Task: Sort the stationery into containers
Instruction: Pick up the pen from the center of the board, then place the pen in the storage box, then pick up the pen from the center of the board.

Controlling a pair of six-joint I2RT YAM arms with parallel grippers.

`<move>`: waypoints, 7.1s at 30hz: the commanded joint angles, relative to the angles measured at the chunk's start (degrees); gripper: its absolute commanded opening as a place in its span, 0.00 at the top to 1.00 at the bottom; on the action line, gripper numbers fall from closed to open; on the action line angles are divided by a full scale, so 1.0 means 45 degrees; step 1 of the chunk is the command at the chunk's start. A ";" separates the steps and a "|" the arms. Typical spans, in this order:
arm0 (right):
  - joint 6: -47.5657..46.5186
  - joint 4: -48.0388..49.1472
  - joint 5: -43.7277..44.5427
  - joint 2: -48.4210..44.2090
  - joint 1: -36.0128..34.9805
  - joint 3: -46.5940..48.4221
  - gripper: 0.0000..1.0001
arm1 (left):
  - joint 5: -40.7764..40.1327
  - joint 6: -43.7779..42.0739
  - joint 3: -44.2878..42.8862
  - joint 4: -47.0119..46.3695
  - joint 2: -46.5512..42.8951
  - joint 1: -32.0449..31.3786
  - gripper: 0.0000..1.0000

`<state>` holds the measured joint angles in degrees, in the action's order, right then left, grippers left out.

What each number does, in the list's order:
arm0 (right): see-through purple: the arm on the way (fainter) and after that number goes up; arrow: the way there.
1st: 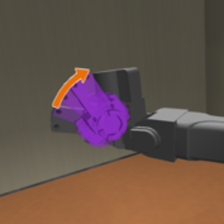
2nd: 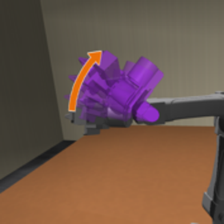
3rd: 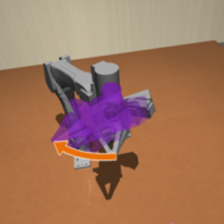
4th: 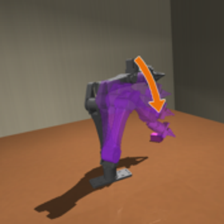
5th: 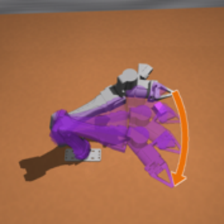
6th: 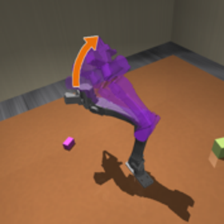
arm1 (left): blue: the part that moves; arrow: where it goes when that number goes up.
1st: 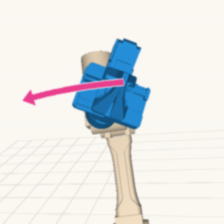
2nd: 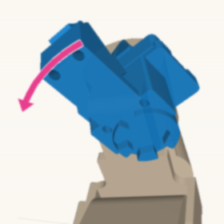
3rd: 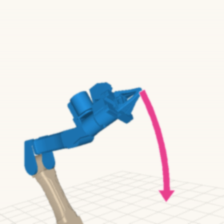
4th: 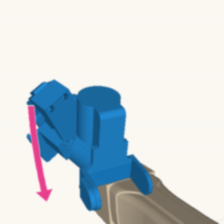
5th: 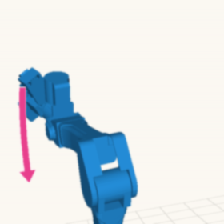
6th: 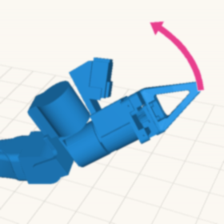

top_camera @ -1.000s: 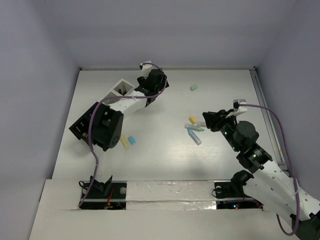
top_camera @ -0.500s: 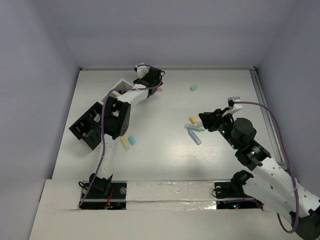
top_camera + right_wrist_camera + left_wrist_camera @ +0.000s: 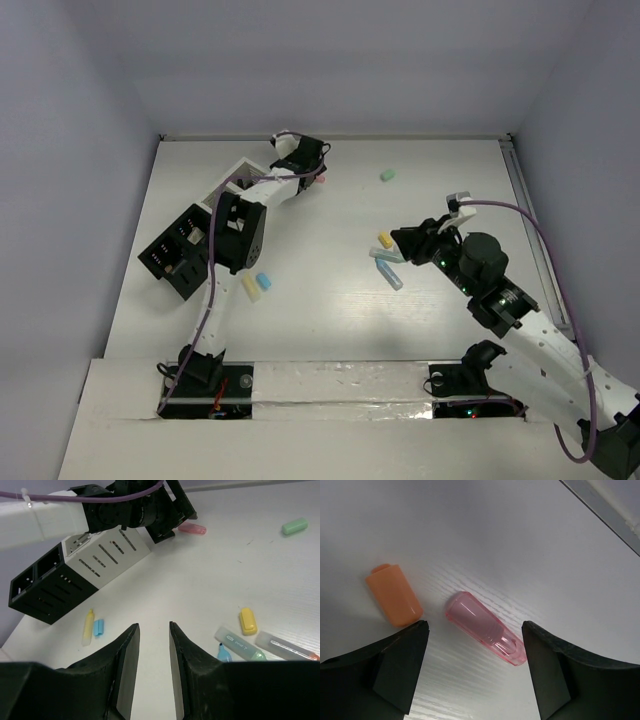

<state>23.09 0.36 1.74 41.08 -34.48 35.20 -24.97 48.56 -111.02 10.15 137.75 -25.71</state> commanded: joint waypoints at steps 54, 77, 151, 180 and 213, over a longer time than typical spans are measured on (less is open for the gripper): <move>-0.0014 0.0154 0.0551 -0.0985 0.0025 0.0459 0.64 | 0.1350 -0.4871 0.0339 0.1337 -0.0378 -0.1024 0.48; 0.0025 0.0252 0.0278 -0.0731 0.0025 0.0459 0.64 | 0.2013 -0.5945 -0.0488 0.0658 -0.0686 -0.1529 1.00; 0.0161 0.0037 -0.0132 -0.1961 0.0025 0.0381 0.64 | -0.6209 -0.3622 1.5003 0.0928 -1.7252 0.5636 0.81; -0.0248 0.0252 -0.0073 -0.0536 0.0025 0.0439 0.87 | 0.1072 -0.6375 1.4241 -0.0947 -2.1859 0.4406 0.55; -0.0366 0.1386 0.0217 0.7042 0.0025 0.2255 1.00 | 0.7287 -0.7781 1.5961 -0.2178 -2.3562 0.3450 0.41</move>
<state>22.04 8.43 -3.62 72.34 -34.48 41.87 6.15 14.98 -38.94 3.81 31.05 -9.08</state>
